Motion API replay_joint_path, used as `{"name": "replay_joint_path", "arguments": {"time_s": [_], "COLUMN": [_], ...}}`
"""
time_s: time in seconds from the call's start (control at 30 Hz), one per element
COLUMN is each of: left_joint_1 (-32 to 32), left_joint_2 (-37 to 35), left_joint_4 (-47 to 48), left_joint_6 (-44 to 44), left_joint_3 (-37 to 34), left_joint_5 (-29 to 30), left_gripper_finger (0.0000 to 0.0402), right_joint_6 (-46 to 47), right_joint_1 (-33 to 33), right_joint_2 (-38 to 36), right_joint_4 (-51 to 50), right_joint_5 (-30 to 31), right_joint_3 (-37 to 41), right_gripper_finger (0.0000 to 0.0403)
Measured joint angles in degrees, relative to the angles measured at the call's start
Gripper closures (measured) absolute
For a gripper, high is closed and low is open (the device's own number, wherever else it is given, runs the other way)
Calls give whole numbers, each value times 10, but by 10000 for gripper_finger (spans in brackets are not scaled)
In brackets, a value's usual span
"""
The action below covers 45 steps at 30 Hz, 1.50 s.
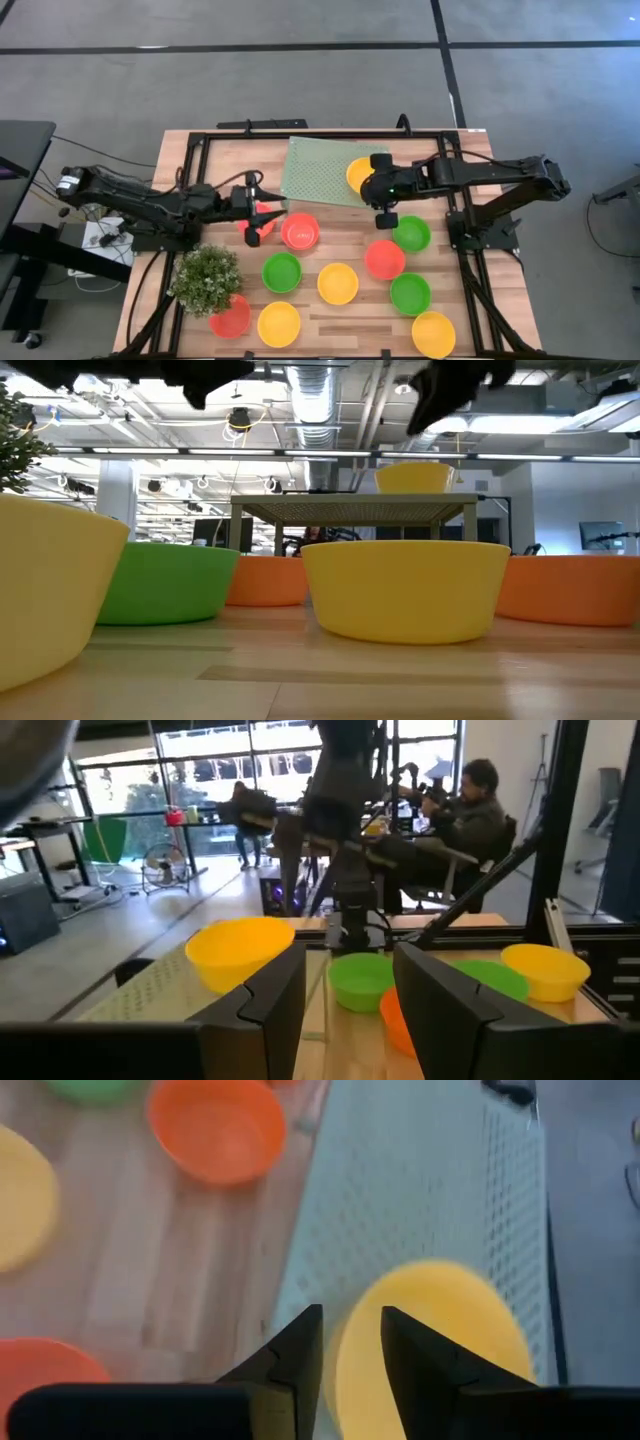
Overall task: Pick & Place Mini bowls
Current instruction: Put the orange bowl on the shelf
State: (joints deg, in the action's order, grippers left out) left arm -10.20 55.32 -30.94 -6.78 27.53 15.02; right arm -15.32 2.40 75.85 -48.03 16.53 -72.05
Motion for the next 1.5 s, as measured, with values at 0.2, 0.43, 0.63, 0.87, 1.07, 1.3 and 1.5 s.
{"name": "replay_joint_path", "arguments": {"time_s": [0.2,0.43,0.63,0.87,1.07,1.3,1.5], "left_joint_1": [-28,-29,-35,-54,-59,-55,-55], "left_joint_2": [94,177,244,354,394,398,397], "left_joint_4": [164,346,383,363,355,356,355], "left_joint_6": [1,116,215,225,225,218,216], "left_joint_3": [121,204,204,204,204,204,187], "left_joint_5": [15,21,-47,-47,-25,-14,0], "left_gripper_finger": [247,247,247,247,247,252,297], "right_joint_6": [71,169,243,243,334,338,338], "right_joint_1": [63,162,210,219,231,298,353], "right_joint_2": [-14,-50,-73,-75,-76,-72,-72], "right_joint_4": [-34,-19,143,359,382,470,521], "right_joint_5": [4,54,60,58,61,71,132], "right_joint_3": [-49,10,175,303,312,325,326], "right_gripper_finger": [308,323,323,324,324,324,324]}}
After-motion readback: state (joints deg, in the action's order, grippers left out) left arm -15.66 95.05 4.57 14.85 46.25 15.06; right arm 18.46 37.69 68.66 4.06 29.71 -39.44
